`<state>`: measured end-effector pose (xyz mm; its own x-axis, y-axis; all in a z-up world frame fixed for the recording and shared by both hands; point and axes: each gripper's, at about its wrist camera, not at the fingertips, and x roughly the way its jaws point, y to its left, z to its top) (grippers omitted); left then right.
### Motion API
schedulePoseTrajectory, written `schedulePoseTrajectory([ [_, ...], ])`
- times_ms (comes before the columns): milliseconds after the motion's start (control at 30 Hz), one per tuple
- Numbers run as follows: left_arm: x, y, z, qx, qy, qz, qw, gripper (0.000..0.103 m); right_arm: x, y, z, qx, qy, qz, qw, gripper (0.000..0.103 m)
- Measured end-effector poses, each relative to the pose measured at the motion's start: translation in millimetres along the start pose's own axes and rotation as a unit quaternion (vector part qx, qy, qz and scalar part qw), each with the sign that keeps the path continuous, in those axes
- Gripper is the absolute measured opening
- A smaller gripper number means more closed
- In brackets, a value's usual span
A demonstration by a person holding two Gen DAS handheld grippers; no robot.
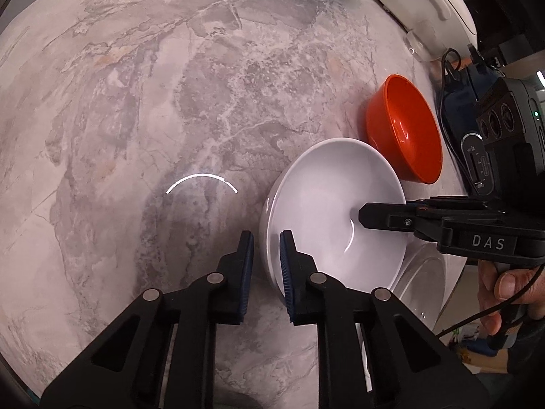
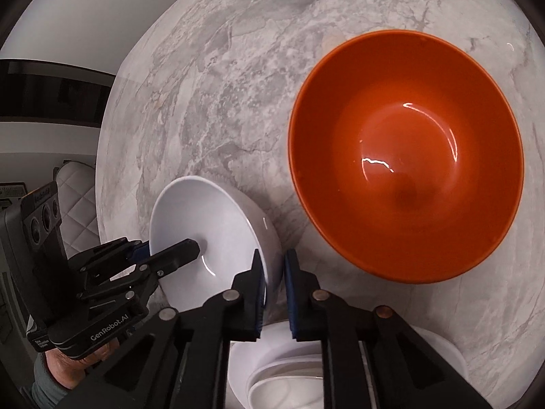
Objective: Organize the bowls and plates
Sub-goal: 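Close both tools on the rim of the white bowl, then lower the white bowl into the blue-patterned bowl and open both tools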
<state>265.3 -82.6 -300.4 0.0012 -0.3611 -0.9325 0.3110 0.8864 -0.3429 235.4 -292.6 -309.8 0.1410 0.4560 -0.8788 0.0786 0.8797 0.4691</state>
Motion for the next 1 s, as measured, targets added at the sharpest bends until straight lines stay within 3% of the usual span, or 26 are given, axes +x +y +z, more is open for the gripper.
schedulePoseTrajectory([
  [467,-12,6,-6,-0.018,-0.002,-0.01,0.9998,0.01,-1,-2,-1,0.005,0.003,0.022,1.0,0.013],
  [767,-58,6,-24,-0.036,-0.029,-0.006,0.9989,0.01,-17,22,-6,-0.017,-0.001,0.037,0.999,0.014],
  [1000,-112,17,-66,-0.068,-0.066,0.003,0.9955,0.01,-29,66,-20,-0.069,0.005,0.055,0.996,0.015],
])
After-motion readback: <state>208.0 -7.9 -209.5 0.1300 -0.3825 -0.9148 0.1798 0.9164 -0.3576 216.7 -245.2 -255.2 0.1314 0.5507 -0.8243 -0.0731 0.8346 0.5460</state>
